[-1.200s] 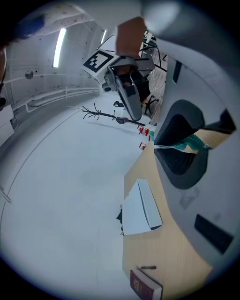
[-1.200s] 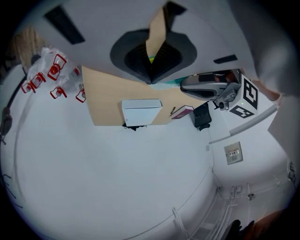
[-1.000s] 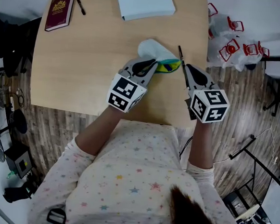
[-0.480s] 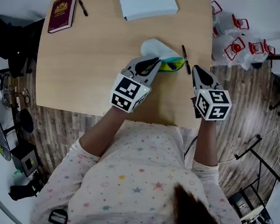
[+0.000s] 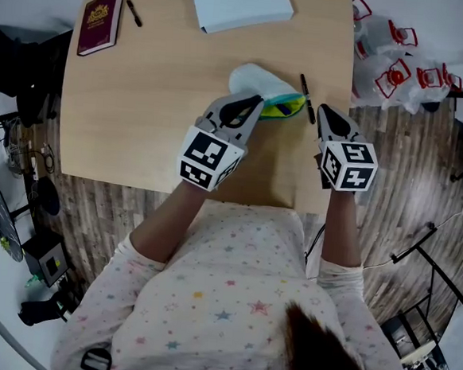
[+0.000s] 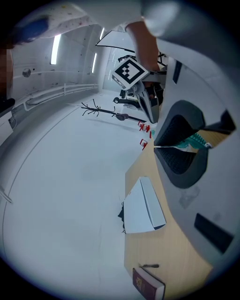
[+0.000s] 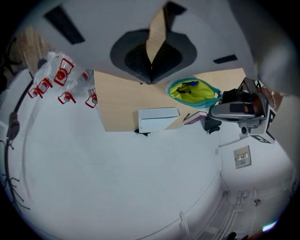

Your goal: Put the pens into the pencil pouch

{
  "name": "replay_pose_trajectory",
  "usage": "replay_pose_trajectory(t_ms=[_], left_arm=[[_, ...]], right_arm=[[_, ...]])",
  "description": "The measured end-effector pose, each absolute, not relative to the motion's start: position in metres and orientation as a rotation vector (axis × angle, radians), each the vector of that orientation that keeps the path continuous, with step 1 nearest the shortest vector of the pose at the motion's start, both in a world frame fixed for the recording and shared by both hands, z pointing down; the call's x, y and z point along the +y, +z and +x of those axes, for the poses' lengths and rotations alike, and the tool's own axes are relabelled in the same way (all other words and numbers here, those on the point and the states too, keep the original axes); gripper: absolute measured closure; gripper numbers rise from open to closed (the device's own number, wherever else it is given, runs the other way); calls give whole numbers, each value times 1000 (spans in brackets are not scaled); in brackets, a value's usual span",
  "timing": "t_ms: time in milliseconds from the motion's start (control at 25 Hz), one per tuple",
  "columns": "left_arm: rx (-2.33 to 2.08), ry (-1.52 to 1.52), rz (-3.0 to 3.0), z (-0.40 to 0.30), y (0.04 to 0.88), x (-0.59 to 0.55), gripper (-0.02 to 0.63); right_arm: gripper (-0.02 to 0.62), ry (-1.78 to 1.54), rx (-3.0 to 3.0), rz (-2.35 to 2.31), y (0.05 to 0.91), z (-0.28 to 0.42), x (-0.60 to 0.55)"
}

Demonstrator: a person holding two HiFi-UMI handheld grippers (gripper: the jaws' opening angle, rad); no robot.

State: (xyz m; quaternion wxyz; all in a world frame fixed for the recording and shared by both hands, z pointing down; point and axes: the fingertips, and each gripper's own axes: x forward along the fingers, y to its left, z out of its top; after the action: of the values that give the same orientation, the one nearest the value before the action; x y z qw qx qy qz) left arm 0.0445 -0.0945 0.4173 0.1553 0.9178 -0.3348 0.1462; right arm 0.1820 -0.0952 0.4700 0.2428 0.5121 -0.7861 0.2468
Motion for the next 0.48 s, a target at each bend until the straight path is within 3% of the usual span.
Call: replay_pose_trajectory(t_ms=[480], left_arm=[[-1035,422,2606,45,417,-97,591]], right_arm=[[558,678,-2076,1331,519,187,-102]])
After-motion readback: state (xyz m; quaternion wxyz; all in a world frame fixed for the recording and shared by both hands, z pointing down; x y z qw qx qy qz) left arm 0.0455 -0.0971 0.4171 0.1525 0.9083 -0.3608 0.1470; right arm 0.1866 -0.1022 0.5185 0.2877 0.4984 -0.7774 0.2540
